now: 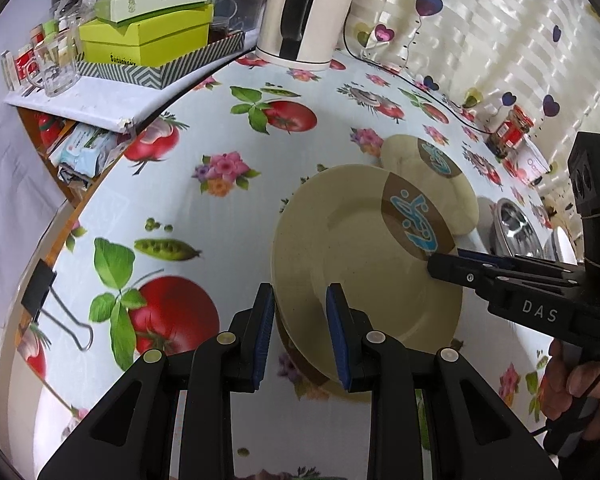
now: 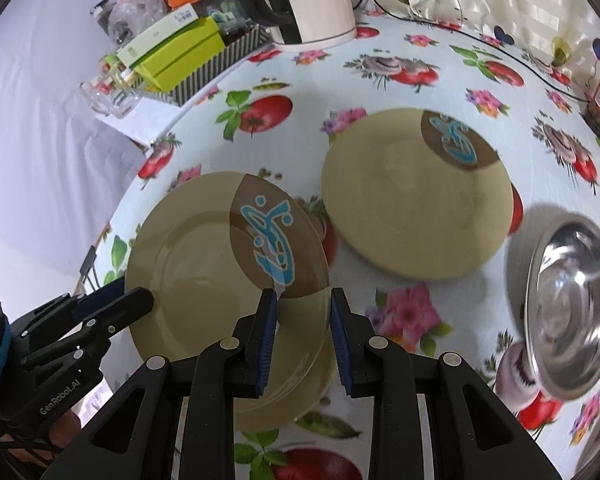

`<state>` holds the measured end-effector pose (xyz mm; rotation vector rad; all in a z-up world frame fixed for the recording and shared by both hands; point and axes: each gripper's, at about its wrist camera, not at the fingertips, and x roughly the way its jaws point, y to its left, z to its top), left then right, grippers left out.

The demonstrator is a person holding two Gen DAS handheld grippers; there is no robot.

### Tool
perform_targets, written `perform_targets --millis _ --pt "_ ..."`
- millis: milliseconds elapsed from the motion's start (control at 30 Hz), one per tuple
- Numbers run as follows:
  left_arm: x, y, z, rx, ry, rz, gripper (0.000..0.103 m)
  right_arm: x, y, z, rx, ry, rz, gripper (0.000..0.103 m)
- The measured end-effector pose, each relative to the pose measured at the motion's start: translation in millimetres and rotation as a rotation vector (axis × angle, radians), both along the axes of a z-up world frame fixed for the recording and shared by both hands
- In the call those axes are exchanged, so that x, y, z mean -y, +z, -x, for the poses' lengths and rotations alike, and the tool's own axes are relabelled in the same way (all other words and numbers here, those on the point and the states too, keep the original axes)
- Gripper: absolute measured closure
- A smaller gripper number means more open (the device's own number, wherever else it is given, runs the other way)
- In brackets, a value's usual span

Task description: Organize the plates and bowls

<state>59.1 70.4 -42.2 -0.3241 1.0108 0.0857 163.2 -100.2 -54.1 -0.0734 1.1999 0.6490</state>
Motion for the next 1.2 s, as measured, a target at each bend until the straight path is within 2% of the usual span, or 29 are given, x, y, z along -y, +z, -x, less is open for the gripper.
perform_targets --millis 633,1200 --pt "7 -12 8 -0.037 -0.021 -0.017 0.076 0 -11 19 0.011 0.014 0.059 0.075" --pt "9 -20 3 -0.05 -0.03 -0.026 0.076 -5 -12 21 0.082 0.046 0.108 0.074"
